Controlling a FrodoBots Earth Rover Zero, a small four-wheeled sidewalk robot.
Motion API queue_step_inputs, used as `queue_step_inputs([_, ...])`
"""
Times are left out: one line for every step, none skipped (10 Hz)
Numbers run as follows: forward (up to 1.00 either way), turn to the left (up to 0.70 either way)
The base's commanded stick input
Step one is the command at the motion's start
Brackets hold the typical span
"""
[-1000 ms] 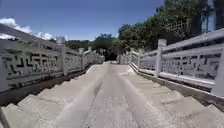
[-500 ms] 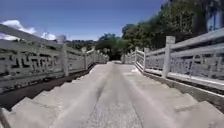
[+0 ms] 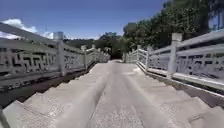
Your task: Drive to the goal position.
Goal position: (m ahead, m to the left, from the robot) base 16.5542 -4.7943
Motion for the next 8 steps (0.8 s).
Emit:
queue_step_inputs([0.45,0.25])
queue_step_inputs([0.45,0.07])
queue_step_inputs([0.45,0.0])
queue_step_inputs([0.45,0.0])
queue_step_inputs([0.45,0.0])
queue_step_inputs([0.45,0.0])
queue_step_inputs([0.45,0.0])
queue_step_inputs([0.45,0.0])
